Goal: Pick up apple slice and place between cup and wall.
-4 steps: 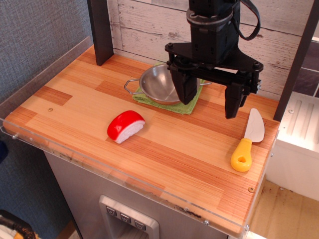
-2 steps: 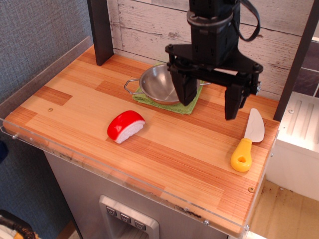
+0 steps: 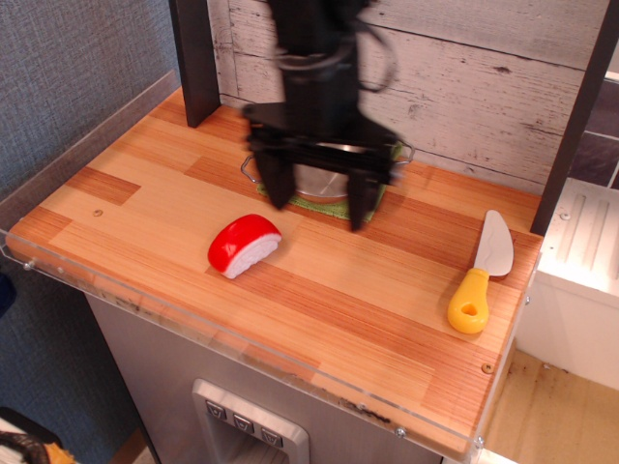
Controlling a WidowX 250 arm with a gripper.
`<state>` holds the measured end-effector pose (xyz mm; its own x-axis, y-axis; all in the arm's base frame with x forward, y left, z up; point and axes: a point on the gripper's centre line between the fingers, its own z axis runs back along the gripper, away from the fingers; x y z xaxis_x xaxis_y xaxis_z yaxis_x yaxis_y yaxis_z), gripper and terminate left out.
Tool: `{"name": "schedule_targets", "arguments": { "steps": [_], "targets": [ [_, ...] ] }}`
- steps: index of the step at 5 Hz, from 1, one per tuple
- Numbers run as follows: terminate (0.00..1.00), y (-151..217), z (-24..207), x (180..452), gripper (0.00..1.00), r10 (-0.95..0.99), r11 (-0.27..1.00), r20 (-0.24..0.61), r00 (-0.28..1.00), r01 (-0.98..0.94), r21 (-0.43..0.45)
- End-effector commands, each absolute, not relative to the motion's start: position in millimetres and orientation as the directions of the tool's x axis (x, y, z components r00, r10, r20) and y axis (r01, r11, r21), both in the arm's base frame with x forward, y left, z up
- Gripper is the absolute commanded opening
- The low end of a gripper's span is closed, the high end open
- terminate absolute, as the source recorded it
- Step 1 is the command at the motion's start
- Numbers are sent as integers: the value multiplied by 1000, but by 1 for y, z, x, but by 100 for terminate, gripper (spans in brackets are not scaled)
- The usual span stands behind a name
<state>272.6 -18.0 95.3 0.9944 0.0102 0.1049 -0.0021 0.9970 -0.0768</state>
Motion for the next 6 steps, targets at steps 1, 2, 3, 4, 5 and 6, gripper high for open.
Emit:
{"name": "schedule_targets", "arguments": {
  "steps": [1, 2, 3, 4, 5, 6],
  "targets": [
    [0, 49, 81, 273, 100, 85, 996, 91, 992, -81, -47],
    [0, 39, 67, 283, 100, -22, 1000, 56, 998, 21, 18],
    [0, 29, 45, 290, 100, -140, 987, 30, 990, 137, 78],
    [0, 28, 34, 294, 100, -167, 981, 8, 986, 166, 104],
    [0, 24, 23, 297, 100, -168, 982, -19, 986, 169, 82],
    [0, 28, 31, 293, 0, -181, 979, -10, 983, 181, 97]
  ]
}}
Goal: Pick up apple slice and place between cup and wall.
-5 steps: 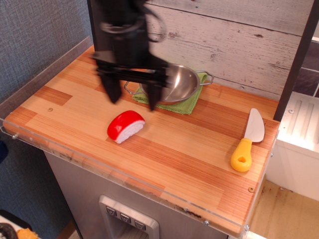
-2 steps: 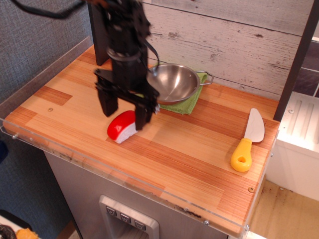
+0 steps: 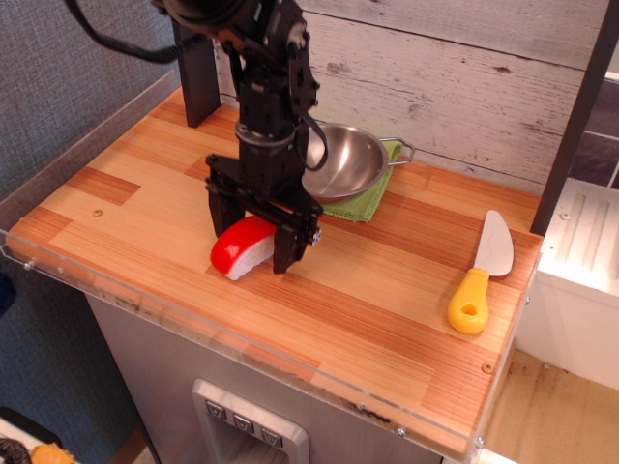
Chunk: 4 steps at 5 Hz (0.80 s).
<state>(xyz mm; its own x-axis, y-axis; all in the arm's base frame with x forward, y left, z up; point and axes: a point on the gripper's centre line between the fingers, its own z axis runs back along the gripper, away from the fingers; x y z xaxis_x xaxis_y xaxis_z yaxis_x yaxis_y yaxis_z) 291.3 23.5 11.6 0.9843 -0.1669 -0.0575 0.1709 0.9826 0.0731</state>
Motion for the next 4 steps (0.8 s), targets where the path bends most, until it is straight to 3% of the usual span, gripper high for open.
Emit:
{"name": "schedule_targets", "arguments": {
  "steps": [1, 2, 3, 4],
  "targets": [
    [0, 31, 49, 287, 0, -175, 978, 18, 984, 172, 116],
    [0, 49, 75, 281, 0, -141, 985, 41, 989, 136, 107],
    [0, 92, 92, 292, 0, -64, 993, 68, 996, 56, 105],
    [0, 123, 77, 313, 0, -10, 997, 101, 995, 2, 80]
  ]
}}
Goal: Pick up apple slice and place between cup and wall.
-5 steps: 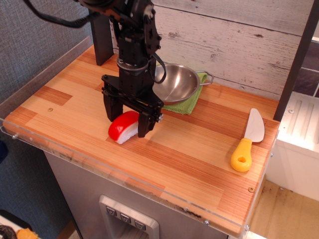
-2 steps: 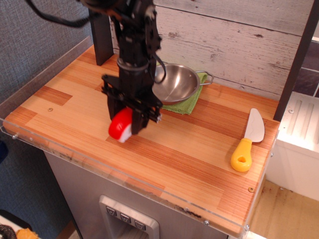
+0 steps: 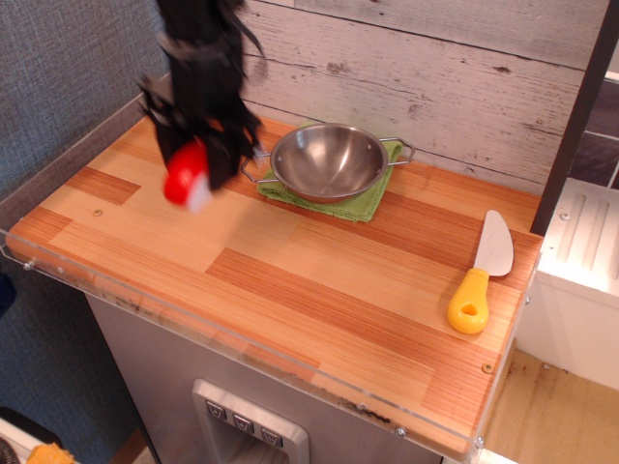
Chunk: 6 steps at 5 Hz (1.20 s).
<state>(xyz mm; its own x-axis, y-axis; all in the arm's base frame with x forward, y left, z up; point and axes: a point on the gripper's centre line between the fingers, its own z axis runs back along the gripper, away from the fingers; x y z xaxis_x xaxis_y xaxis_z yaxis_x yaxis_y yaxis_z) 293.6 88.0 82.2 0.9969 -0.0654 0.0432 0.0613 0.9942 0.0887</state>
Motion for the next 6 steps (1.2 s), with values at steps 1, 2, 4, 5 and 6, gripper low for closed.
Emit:
{"name": "schedule_targets", "arguments": {
  "steps": [1, 2, 4, 5, 6],
  "targets": [
    [0, 134, 62, 336, 0, 3, 997, 104, 995, -11, 79],
    [0, 138, 55, 361, 0, 6, 996, 119, 993, -16, 82],
    [0, 138, 40, 387, 0, -11, 997, 88, 996, 4, 79],
    [0, 134, 36, 388, 100, -21, 997, 63, 998, 16, 73],
    [0, 133, 46, 384, 100, -25, 997, 70, 997, 20, 76]
  ]
}}
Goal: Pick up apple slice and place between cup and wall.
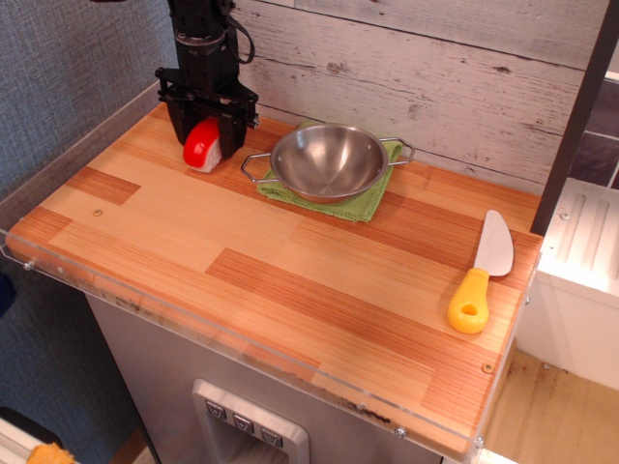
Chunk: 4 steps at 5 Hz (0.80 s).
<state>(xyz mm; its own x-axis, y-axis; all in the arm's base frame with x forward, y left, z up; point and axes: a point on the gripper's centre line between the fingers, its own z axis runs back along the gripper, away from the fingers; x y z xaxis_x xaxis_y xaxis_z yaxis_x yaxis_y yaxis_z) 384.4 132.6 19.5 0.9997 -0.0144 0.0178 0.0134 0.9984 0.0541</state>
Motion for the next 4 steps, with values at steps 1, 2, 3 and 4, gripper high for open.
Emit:
{"name": "schedule_targets", "arguments": {
  "steps": [1, 2, 3, 4],
  "targets": [
    [0, 132, 82, 367, 100, 28, 993, 137, 990, -43, 107],
    [0, 121, 123, 338, 100, 62, 989, 194, 979, -87, 121],
    [0, 100, 140, 312, 100, 83, 990, 197, 977, -103, 93],
    [0, 77, 130, 297, 100, 67, 998, 159, 985, -70, 7]
  ]
}}
